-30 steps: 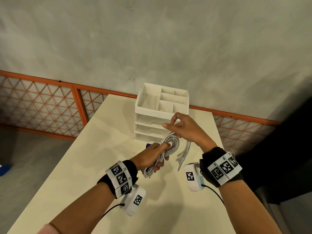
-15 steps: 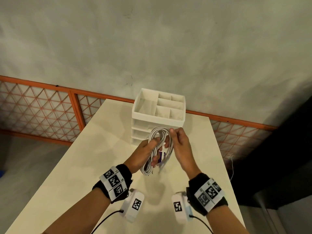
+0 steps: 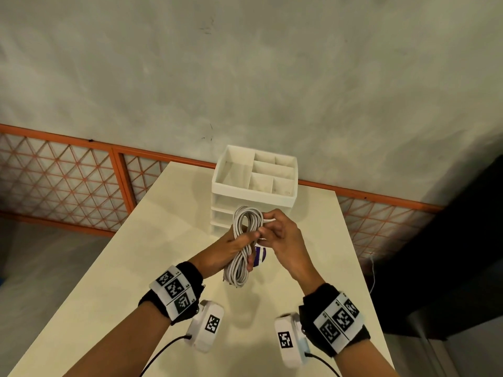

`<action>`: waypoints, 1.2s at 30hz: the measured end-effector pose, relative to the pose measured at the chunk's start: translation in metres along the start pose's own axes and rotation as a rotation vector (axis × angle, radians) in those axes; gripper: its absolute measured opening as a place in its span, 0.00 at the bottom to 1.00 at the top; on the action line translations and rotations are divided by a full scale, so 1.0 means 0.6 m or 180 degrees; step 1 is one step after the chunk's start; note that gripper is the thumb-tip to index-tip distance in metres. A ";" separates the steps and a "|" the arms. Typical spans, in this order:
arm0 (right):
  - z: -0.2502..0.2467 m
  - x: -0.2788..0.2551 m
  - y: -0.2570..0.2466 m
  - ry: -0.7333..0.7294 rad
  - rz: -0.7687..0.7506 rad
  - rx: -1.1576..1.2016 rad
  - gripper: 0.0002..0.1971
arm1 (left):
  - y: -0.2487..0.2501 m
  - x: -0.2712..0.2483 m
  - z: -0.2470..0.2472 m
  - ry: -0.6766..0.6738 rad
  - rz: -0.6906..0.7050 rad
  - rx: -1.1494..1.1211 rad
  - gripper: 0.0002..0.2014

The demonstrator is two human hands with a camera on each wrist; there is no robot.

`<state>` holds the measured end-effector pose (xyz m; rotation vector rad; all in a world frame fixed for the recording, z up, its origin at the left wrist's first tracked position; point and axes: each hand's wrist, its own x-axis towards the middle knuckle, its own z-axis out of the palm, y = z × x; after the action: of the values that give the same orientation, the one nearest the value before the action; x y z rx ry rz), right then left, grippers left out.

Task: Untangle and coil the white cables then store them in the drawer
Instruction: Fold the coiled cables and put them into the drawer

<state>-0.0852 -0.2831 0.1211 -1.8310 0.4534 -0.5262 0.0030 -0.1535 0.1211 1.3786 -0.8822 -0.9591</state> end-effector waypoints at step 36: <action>-0.002 0.005 0.008 -0.0899 0.0801 0.0362 0.49 | -0.007 0.029 -0.006 0.0161 0.0104 -0.0638 0.14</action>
<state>-0.0837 -0.2872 0.1172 -1.6768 0.4431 -0.1159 0.0129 -0.1683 0.1162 1.2089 -0.7473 -0.9568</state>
